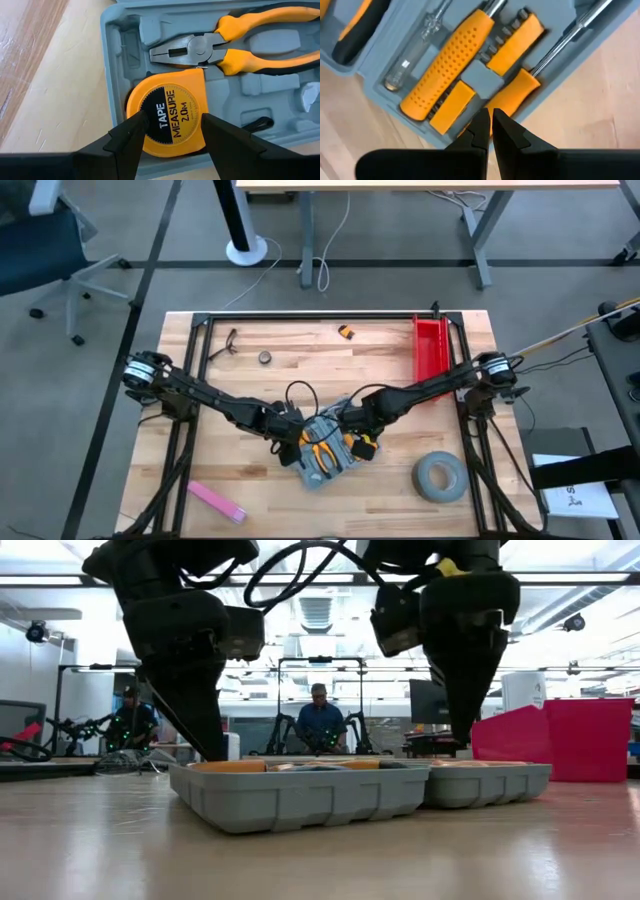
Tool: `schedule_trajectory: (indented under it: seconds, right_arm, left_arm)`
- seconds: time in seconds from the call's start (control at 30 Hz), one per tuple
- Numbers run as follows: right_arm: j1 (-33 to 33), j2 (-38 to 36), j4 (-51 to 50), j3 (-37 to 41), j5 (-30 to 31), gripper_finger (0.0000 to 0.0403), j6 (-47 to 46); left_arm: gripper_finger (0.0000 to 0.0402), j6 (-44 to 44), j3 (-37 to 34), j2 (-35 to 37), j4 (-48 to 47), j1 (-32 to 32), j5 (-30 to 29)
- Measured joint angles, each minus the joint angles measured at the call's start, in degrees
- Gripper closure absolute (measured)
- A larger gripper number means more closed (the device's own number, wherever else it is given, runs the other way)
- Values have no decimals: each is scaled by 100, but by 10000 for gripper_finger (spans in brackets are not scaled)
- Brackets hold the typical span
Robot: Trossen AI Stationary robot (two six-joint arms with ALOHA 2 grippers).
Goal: Prefit tool cases
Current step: Adjust the yellow nut driver in the gray pre-fit tool case
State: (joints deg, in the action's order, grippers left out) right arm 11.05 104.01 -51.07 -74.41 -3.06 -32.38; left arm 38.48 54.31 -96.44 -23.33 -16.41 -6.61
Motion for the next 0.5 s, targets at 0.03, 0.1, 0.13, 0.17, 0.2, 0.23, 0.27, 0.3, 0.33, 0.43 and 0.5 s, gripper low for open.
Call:
schedule_trajectory:
  seconds: [0.03,0.1,0.13,0.17,0.2,0.23,0.27,0.3,0.33,0.43,0.5]
  right_arm:
    - [-1,0,2,0,5,401,-7]
    - [-7,0,-6,0,12,401,-68]
    - [-11,0,-2,7,17,401,-70]
    - [-9,0,-11,13,23,401,-68]
    - [-9,0,-9,18,25,401,-68]
    - [-7,0,-6,27,25,401,-66]
    - [-8,0,-2,45,27,401,-64]
    - [-7,0,0,71,30,401,-60]
    - [-7,0,34,120,62,401,-44]
    - [-28,4,474,465,111,401,2]
    - [-75,48,787,673,-16,402,-55]
  left_arm:
    - [198,0,10,0,-7,0,1]
    - [198,2,19,-2,-11,0,2]
    - [198,3,19,-4,-9,0,2]
    - [198,3,19,-4,-10,0,2]
    - [198,6,20,-4,-14,0,2]
    - [198,4,22,-4,-20,0,2]
    - [198,4,22,-4,-21,0,2]
    - [198,4,22,-4,-24,0,2]
    - [198,4,23,-4,-28,0,2]
    - [198,2,24,-4,-31,0,2]
    - [198,-4,26,-4,-33,0,2]
